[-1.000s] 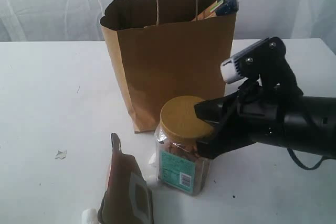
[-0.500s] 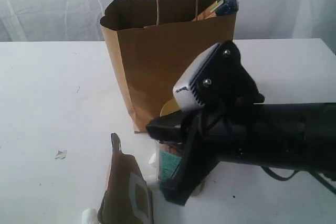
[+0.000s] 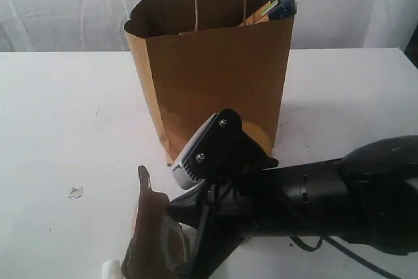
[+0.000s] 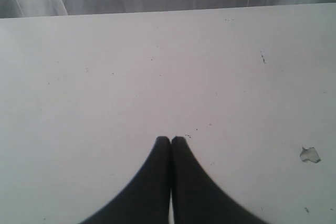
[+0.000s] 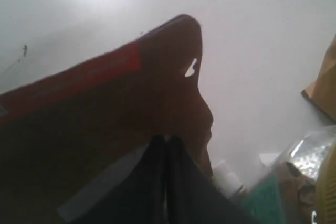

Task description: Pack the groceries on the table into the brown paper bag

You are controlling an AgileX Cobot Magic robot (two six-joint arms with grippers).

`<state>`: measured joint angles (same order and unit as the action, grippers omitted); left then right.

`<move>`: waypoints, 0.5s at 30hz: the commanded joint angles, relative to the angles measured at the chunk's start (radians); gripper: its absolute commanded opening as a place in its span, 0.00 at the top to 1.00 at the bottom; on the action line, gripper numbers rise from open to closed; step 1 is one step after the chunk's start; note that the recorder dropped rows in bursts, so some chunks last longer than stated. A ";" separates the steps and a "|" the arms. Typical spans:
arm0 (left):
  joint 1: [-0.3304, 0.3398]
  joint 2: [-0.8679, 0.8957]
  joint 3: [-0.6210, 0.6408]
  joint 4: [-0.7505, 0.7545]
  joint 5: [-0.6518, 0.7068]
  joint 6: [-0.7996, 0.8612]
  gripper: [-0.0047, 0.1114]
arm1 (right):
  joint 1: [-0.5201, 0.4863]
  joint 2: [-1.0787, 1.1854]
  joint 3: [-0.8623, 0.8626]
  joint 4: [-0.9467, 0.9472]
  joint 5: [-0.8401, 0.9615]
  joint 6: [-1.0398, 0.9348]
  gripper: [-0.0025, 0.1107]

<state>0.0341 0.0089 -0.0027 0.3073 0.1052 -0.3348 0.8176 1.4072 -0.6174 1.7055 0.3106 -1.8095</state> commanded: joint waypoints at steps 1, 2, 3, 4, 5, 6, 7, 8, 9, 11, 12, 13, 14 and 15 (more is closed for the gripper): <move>-0.001 -0.009 0.003 -0.001 -0.003 -0.002 0.96 | 0.001 0.066 -0.004 0.039 -0.061 -0.029 0.98; -0.001 -0.009 0.003 -0.001 -0.003 -0.002 0.96 | 0.001 0.077 -0.009 0.039 -0.091 -0.027 0.98; -0.001 -0.009 0.003 -0.001 -0.003 -0.002 0.96 | 0.001 0.091 -0.011 0.039 -0.130 -0.027 0.98; -0.001 -0.009 0.003 -0.001 -0.003 -0.002 0.96 | 0.001 0.101 -0.011 0.039 -0.177 -0.027 0.98; -0.001 -0.009 0.003 -0.001 -0.003 -0.002 0.96 | 0.001 0.109 -0.011 0.039 -0.224 -0.027 0.98; -0.001 -0.009 0.003 -0.001 -0.003 -0.002 0.96 | 0.001 0.113 -0.011 0.039 -0.270 -0.027 0.98; -0.001 -0.009 0.003 -0.001 -0.003 -0.002 0.96 | 0.001 0.116 -0.011 0.039 -0.304 -0.027 0.98; -0.001 -0.009 0.003 -0.001 -0.003 -0.002 0.96 | 0.001 0.115 -0.011 0.039 -0.348 -0.027 0.98; -0.001 -0.009 0.003 -0.001 -0.003 -0.002 0.96 | 0.001 0.115 -0.011 0.039 -0.376 -0.027 0.98; -0.001 -0.009 0.003 -0.001 -0.003 -0.002 0.96 | 0.001 0.115 -0.011 0.039 -0.421 -0.027 0.98; -0.001 -0.009 0.003 -0.001 -0.003 -0.002 0.96 | 0.001 0.115 -0.011 0.039 -0.433 -0.027 0.98; -0.001 -0.009 0.003 -0.001 -0.003 -0.002 0.96 | 0.001 0.115 -0.011 0.039 -0.444 -0.027 0.98; -0.001 -0.009 0.003 -0.001 -0.003 -0.002 0.96 | 0.001 0.115 -0.011 0.039 -0.452 -0.024 0.98; -0.001 -0.009 0.003 -0.001 -0.003 -0.002 0.96 | 0.001 0.115 -0.011 0.039 -0.459 -0.022 0.98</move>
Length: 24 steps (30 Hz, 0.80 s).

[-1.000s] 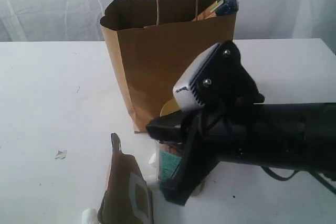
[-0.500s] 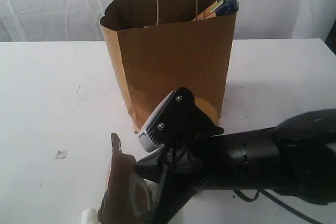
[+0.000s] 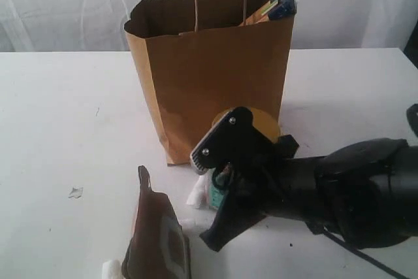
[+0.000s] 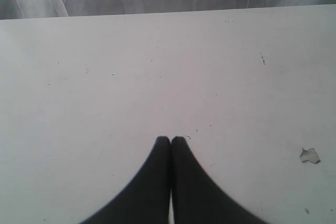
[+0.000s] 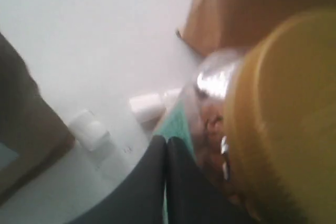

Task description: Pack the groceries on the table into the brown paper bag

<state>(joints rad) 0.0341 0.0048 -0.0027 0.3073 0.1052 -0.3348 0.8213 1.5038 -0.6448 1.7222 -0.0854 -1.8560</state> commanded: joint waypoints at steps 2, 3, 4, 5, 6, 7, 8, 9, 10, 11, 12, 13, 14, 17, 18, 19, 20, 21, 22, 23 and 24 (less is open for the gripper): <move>-0.001 -0.005 0.003 -0.001 -0.003 -0.002 0.96 | -0.003 0.018 0.017 0.022 -0.087 0.027 0.98; -0.001 -0.005 0.003 -0.001 -0.003 -0.002 0.96 | -0.003 0.018 0.018 0.022 -0.105 0.027 0.98; -0.001 -0.005 0.003 -0.001 -0.003 -0.002 0.96 | -0.003 0.013 0.018 0.022 -0.129 0.027 0.98; -0.001 -0.005 0.003 -0.001 -0.003 -0.002 0.96 | -0.003 0.009 0.018 0.022 -0.157 0.027 0.98; -0.001 -0.005 0.003 -0.001 -0.003 -0.002 0.96 | -0.003 0.004 0.018 0.022 -0.179 0.027 0.98; -0.001 -0.005 0.003 -0.001 -0.003 -0.002 0.96 | -0.003 -0.007 0.018 0.022 -0.218 0.027 0.98; -0.001 -0.005 0.003 -0.001 -0.003 -0.002 0.96 | -0.003 -0.013 0.018 0.022 -0.244 0.027 0.98; -0.001 -0.005 0.003 -0.001 -0.003 -0.002 0.96 | -0.003 -0.019 0.018 0.022 -0.273 0.027 0.98; -0.001 -0.005 0.003 -0.001 -0.003 -0.002 0.96 | -0.003 -0.026 0.018 0.022 -0.328 0.027 0.98; -0.001 -0.005 0.003 -0.001 -0.003 -0.002 0.96 | -0.003 -0.035 0.018 0.022 -0.369 0.027 0.98; -0.001 -0.005 0.003 -0.001 -0.003 -0.002 0.96 | -0.003 -0.042 0.018 0.022 -0.401 0.027 0.98; -0.001 -0.005 0.003 -0.001 -0.003 -0.002 0.96 | -0.003 -0.048 0.018 0.022 -0.433 0.027 0.98; -0.001 -0.005 0.003 -0.001 -0.003 -0.002 0.96 | -0.003 -0.056 0.018 0.022 -0.445 0.027 0.98; -0.001 -0.005 0.003 -0.001 -0.003 -0.002 0.96 | -0.003 -0.073 0.018 0.022 -0.450 0.018 0.98; -0.001 -0.005 0.003 -0.001 -0.003 -0.002 0.96 | -0.003 -0.077 0.018 0.022 -0.450 0.018 0.98; -0.001 -0.005 0.003 -0.001 -0.003 -0.002 0.96 | -0.003 -0.084 0.018 0.022 -0.450 0.018 0.98; -0.001 -0.005 0.003 -0.001 -0.003 -0.002 0.96 | -0.003 -0.090 0.018 0.022 -0.446 0.020 0.98; -0.001 -0.005 0.003 -0.001 -0.003 -0.002 0.96 | -0.003 -0.098 0.018 0.022 -0.438 0.020 0.98; -0.001 -0.005 0.003 -0.001 -0.003 -0.002 0.96 | -0.003 -0.107 0.018 0.022 -0.428 0.020 0.98; -0.001 -0.005 0.003 -0.001 -0.003 -0.002 0.96 | -0.003 -0.118 0.018 0.022 -0.417 0.020 0.98; -0.001 -0.005 0.003 -0.001 -0.003 -0.002 0.96 | -0.003 -0.133 0.023 0.022 -0.405 0.020 0.98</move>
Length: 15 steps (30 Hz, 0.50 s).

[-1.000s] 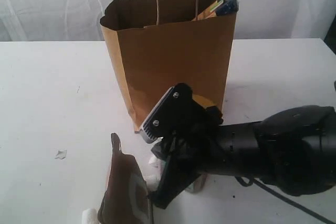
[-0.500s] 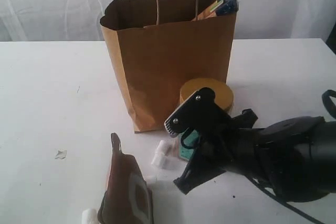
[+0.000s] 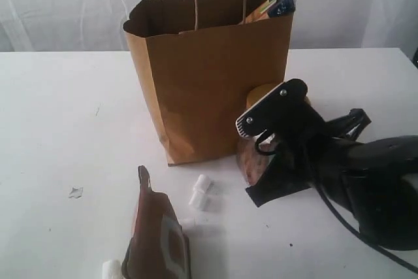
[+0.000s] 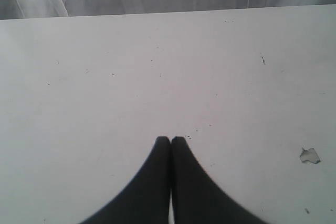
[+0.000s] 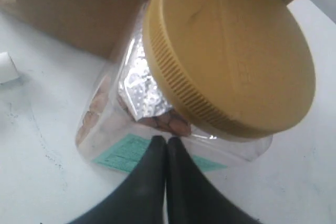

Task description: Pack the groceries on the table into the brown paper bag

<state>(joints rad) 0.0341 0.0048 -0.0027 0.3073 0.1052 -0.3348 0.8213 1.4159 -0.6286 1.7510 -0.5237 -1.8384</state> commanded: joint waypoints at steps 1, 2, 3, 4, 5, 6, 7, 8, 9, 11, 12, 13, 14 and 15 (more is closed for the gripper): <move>-0.001 -0.005 0.003 -0.001 -0.003 -0.002 0.96 | -0.003 -0.061 0.013 -0.007 0.041 0.002 0.98; -0.001 -0.005 0.003 -0.001 -0.003 -0.002 0.96 | -0.003 -0.084 0.025 -0.007 0.047 0.002 0.98; -0.001 -0.005 0.003 -0.001 -0.003 -0.002 0.96 | -0.005 -0.112 0.041 -0.007 0.048 0.011 0.98; -0.001 -0.005 0.003 -0.001 -0.003 -0.002 0.96 | -0.005 -0.142 0.059 -0.007 0.048 0.026 0.98; -0.001 -0.005 0.003 -0.001 -0.003 -0.002 0.96 | -0.005 -0.167 0.080 -0.007 0.041 0.048 0.98; -0.001 -0.005 0.003 -0.001 -0.003 -0.002 0.96 | -0.006 -0.202 0.103 -0.007 0.026 0.069 0.98; -0.001 -0.005 0.003 -0.001 -0.003 -0.002 0.96 | -0.006 -0.236 0.121 -0.007 0.000 0.097 0.98; -0.001 -0.005 0.003 -0.001 -0.005 -0.002 0.96 | -0.006 -0.271 0.148 -0.007 -0.042 0.132 0.98; -0.001 -0.005 0.003 -0.001 -0.005 -0.002 0.96 | -0.006 -0.306 0.165 -0.007 -0.104 0.173 0.98; -0.001 -0.005 0.003 -0.001 -0.005 -0.002 0.96 | -0.006 -0.370 0.199 -0.007 -0.244 0.248 0.98; -0.001 -0.005 0.003 -0.001 -0.005 -0.002 0.96 | -0.006 -0.393 0.213 -0.007 -0.289 0.277 0.98; -0.001 -0.005 0.003 -0.001 -0.005 -0.002 0.96 | -0.006 -0.417 0.232 -0.021 -0.321 0.313 0.98; -0.001 -0.005 0.003 -0.001 -0.005 -0.002 0.96 | -0.006 -0.435 0.253 -0.055 -0.318 0.365 0.98; -0.001 -0.005 0.003 -0.001 -0.004 -0.002 0.96 | -0.006 -0.443 0.271 -0.085 -0.295 0.427 0.98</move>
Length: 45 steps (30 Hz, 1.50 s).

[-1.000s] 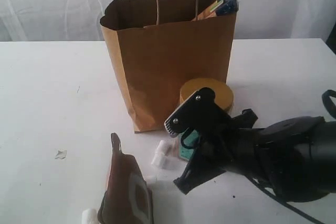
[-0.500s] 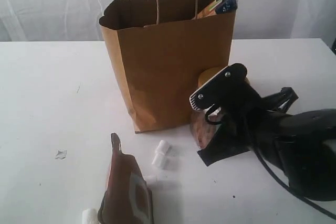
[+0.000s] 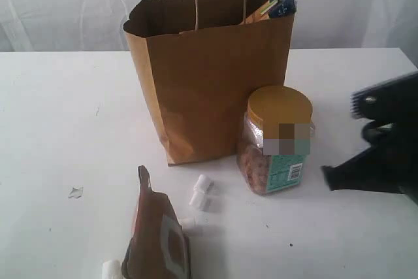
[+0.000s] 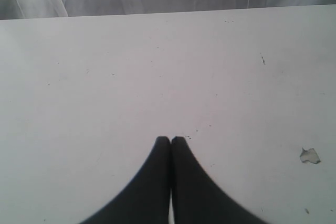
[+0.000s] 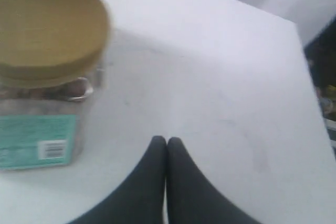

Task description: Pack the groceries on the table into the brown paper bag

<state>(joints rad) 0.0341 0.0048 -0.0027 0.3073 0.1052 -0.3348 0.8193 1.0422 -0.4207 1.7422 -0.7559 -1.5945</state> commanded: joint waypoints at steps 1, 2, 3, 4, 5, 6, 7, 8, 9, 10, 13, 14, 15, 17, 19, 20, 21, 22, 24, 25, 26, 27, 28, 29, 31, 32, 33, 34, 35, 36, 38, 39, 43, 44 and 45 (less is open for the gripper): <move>-0.001 -0.005 0.003 -0.001 -0.004 -0.002 0.96 | -0.004 -0.069 0.088 -0.124 -0.004 0.273 0.98; -0.001 -0.005 0.003 -0.001 -0.004 -0.002 0.96 | -0.004 -0.062 0.114 -0.189 0.086 0.359 0.98; -0.001 -0.005 0.003 -0.001 -0.004 -0.002 0.96 | -0.004 -0.050 0.136 -0.276 0.184 0.423 0.98; -0.001 -0.005 0.003 -0.001 -0.004 -0.002 0.96 | -0.004 -0.003 0.157 -0.469 0.354 0.575 0.98; -0.001 -0.005 0.003 -0.001 -0.004 -0.002 0.96 | -0.004 0.021 0.158 -0.516 0.394 0.619 0.98; -0.001 -0.005 0.003 -0.001 -0.004 -0.002 0.96 | -0.004 0.056 0.160 -0.579 0.440 0.654 0.98; -0.001 -0.005 0.003 -0.001 -0.004 -0.002 0.96 | -0.004 0.083 0.160 -0.603 0.461 0.674 0.98; -0.001 -0.005 0.003 -0.001 -0.004 -0.002 0.96 | -0.004 0.102 0.162 -0.601 0.461 0.681 0.98; -0.001 -0.005 0.003 -0.001 -0.004 -0.002 0.96 | -0.004 0.121 0.162 -0.594 0.448 0.681 0.98; -0.001 -0.005 0.003 -0.001 -0.004 -0.002 0.96 | -0.004 0.134 0.162 -0.592 0.434 0.681 0.98; -0.001 -0.005 0.003 -0.001 -0.004 -0.002 0.96 | -0.004 0.156 0.162 -0.604 0.421 0.676 0.94; -0.001 -0.005 0.003 -0.001 -0.004 -0.002 0.96 | -0.004 0.163 0.162 -0.611 0.450 0.676 0.85; -0.001 -0.005 0.003 -0.001 -0.004 -0.002 0.96 | -0.004 0.173 0.162 -0.611 0.483 0.681 0.72; -0.001 -0.005 0.003 -0.001 -0.004 -0.002 0.96 | -0.004 0.192 0.162 -0.611 0.512 0.700 0.35; -0.001 -0.005 0.003 -0.001 -0.004 -0.002 0.96 | -0.004 0.208 0.162 -0.611 0.470 0.741 0.04; -0.001 -0.005 0.003 -0.001 -0.004 -0.002 0.96 | -0.004 0.208 0.162 -0.611 0.474 0.764 0.05; -0.001 -0.005 0.003 -0.001 -0.004 -0.002 0.96 | -0.004 0.205 0.162 -0.611 0.474 0.790 0.05; -0.001 -0.005 0.003 -0.001 -0.004 -0.002 0.96 | -0.002 0.205 0.162 -0.611 0.474 0.807 0.05; -0.001 -0.005 0.003 -0.001 -0.004 -0.002 0.96 | -0.002 0.205 0.162 -0.611 0.466 0.839 0.05; -0.001 -0.005 0.003 -0.001 -0.004 -0.002 0.96 | -0.002 0.205 0.162 -0.611 0.461 0.841 0.05; -0.001 -0.005 0.003 -0.001 -0.004 -0.002 0.96 | -0.002 0.205 0.162 -0.611 0.462 0.850 0.05; -0.001 -0.005 0.003 -0.001 -0.004 -0.002 0.96 | -0.002 0.205 0.162 -0.611 0.462 0.866 0.05; -0.001 -0.005 0.003 -0.001 -0.004 -0.002 0.96 | -0.002 0.207 0.162 -0.611 0.442 0.882 0.05; -0.001 -0.005 0.003 -0.001 -0.004 -0.002 0.96 | -0.002 0.207 0.162 -0.611 0.424 0.882 0.05; -0.001 -0.005 0.003 -0.001 -0.004 -0.002 0.96 | -0.002 0.207 0.162 -0.611 0.364 0.882 0.05; -0.001 -0.005 0.003 -0.001 -0.004 -0.002 0.96 | -0.002 0.207 0.162 -0.611 0.325 0.882 0.05; -0.001 -0.005 0.003 -0.001 -0.004 -0.002 0.96 | -0.002 0.207 0.162 -0.611 0.251 0.883 0.05; -0.001 -0.005 0.003 -0.001 -0.004 -0.002 0.96 | -0.002 0.207 0.162 -0.611 0.225 0.885 0.05; -0.001 -0.005 0.003 -0.001 -0.004 -0.002 0.96 | -0.002 0.207 0.162 -0.611 0.201 0.885 0.05; -0.001 -0.005 0.003 -0.001 -0.004 -0.002 0.96 | -0.002 0.207 0.162 -0.613 0.189 0.885 0.05; -0.001 -0.005 0.003 -0.001 -0.004 -0.002 0.96 | -0.002 0.207 0.162 -0.668 0.205 0.888 0.05; -0.001 -0.005 0.003 -0.001 -0.004 -0.002 0.96 | -0.002 0.207 0.162 -0.737 0.223 0.900 0.05; -0.001 -0.005 0.003 -0.001 -0.004 -0.002 0.96 | -0.002 0.315 0.162 -0.825 0.043 1.037 0.05; -0.001 -0.005 0.003 -0.001 -0.004 -0.002 0.96 | -0.002 0.384 0.160 -0.919 0.006 1.153 0.05; -0.001 -0.005 0.003 -0.001 -0.004 -0.002 0.96 | -0.002 0.418 0.156 -0.988 -0.009 1.219 0.05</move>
<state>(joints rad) 0.0341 0.0048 -0.0027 0.3073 0.1052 -0.3348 0.8193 1.3853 -0.2604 0.8917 -0.7073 -0.5276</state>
